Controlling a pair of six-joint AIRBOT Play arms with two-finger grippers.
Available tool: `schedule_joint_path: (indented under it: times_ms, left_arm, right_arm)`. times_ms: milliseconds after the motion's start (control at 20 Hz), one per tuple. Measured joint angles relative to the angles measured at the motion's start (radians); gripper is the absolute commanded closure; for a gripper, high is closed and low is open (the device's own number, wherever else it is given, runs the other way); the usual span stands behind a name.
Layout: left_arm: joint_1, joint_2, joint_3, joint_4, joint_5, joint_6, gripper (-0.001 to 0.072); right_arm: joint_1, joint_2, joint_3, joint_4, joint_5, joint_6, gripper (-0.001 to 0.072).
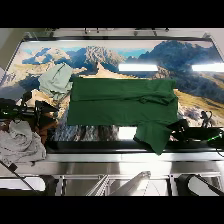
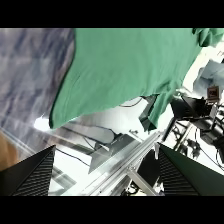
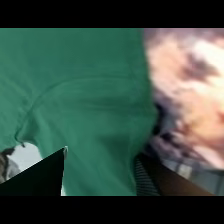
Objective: Fold the shirts.
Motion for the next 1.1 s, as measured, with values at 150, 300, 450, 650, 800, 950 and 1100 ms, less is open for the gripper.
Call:
schedule_joint_path:
  times_ms: [150,300,450,650,800,950,1100]
  left_arm:
    - [-0.003,0.01,-0.024,0.0,-0.032,0.006,0.0005]
    - [-0.04,0.013,-0.032,0.011,-0.104,0.007,0.0014]
    - [-0.101,0.002,-0.034,0.015,-0.184,0.001,0.0014]
    - [-0.195,-0.069,-0.009,-0.003,-0.204,-0.025,0.0019]
    - [-0.255,-0.138,0.031,0.004,-0.167,-0.035,0.0385]
    - [-0.302,-0.185,0.076,0.03,-0.111,-0.042,0.069]
    - [-0.332,-0.196,0.128,0.03,-0.039,-0.038,0.069]
  right_arm:
    - [0.098,-0.01,-0.02,0.087,-0.077,-0.036,0.0434]
    - [0.14,-0.015,-0.027,0.152,-0.105,-0.08,0.0434]
    - [0.155,-0.016,-0.03,0.188,-0.117,-0.101,0.0434]
    - [0.161,-0.016,-0.03,0.213,-0.116,-0.112,0.0435]
    - [0.163,-0.016,-0.03,0.219,-0.115,-0.116,0.0435]
    - [0.163,-0.016,-0.03,0.223,-0.107,-0.124,0.064]
    - [0.161,-0.015,-0.023,0.224,-0.064,-0.139,0.068]
